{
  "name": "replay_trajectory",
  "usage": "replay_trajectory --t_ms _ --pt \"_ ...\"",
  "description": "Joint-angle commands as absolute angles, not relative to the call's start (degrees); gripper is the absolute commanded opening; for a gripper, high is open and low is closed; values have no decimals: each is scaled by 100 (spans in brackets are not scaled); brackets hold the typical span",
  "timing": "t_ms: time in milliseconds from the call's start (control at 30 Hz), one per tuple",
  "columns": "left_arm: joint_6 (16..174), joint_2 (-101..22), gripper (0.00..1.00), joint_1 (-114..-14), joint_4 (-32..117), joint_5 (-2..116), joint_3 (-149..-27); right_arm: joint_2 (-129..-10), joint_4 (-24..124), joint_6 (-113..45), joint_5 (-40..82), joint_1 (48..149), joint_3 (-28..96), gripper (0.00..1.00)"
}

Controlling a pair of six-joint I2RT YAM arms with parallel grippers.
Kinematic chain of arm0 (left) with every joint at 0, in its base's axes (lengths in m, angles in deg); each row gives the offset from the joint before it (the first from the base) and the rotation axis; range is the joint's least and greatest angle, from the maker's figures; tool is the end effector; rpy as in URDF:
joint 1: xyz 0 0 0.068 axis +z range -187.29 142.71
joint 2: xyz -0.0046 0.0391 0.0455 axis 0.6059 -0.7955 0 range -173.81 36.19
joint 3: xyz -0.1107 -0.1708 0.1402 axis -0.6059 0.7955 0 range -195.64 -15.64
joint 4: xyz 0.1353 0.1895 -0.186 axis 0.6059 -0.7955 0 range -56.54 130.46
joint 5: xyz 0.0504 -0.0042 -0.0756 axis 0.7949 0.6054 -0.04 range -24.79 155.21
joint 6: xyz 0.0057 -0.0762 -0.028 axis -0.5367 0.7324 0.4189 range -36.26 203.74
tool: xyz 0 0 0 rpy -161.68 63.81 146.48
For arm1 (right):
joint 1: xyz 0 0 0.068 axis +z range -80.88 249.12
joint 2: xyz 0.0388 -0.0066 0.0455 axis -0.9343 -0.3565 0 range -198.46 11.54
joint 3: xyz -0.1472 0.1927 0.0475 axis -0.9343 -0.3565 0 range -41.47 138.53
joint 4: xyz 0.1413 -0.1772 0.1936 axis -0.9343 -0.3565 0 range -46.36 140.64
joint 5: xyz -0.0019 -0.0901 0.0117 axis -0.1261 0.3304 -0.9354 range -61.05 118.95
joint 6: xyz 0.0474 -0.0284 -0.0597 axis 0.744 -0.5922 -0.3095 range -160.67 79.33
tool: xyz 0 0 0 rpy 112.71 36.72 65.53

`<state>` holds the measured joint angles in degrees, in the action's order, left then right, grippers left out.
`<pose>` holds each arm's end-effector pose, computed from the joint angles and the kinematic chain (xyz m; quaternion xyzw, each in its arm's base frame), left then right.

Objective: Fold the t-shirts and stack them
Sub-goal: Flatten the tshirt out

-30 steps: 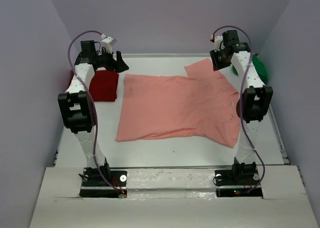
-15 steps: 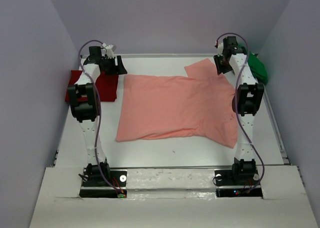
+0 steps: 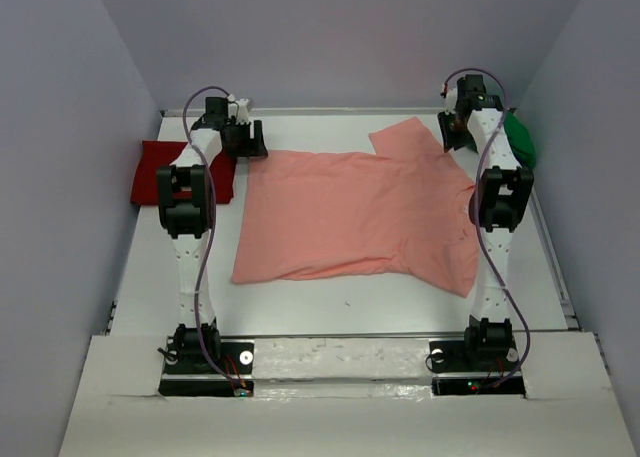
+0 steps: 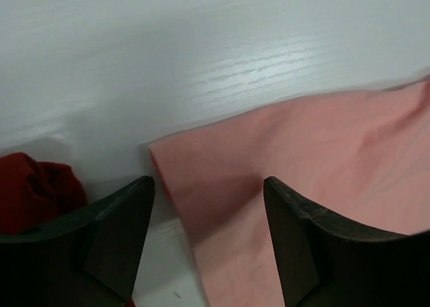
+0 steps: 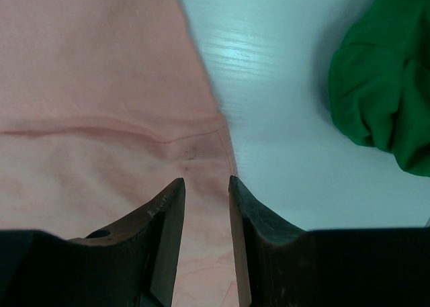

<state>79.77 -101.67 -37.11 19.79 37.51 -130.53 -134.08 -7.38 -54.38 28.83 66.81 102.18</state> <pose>0.5797 -0.0309 0.1230 0.1237 0.8890 -0.2061 0.3898 0.5733 -0.0229 0.1726 -0.0962 0.9611 -0.0351 0.2565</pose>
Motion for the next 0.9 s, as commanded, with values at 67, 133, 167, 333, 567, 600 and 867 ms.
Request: replay_trajectory --t_ms 67,133,167,333,567,600,867 --pt "7908 -10214 78 -4019 1761 3902 -13544 -13356 -526 -5490 2745 6586 10276 38" --pt "7891 -10250 78 -4054 1743 4042 -13579 -13391 -500 -5499 2728 6534 10293 38" --pt "7847 -10285 77 -4098 1717 4112 -13579 -13400 -491 -5499 2710 6534 10293 38" --pt "7707 -10285 71 -4230 1708 4534 -13465 -13497 -420 -5543 2640 6481 10302 38" --pt "7548 -10083 27 -4424 1778 5184 -13272 -13620 -341 -5543 2411 6481 10240 37" --pt "7531 -10048 22 -4459 1796 5281 -13210 -13672 -350 -5552 2342 6481 10258 38" --pt "7443 -9810 2 -4520 1875 5484 -13017 -14007 -570 -5569 1779 6481 10627 46"
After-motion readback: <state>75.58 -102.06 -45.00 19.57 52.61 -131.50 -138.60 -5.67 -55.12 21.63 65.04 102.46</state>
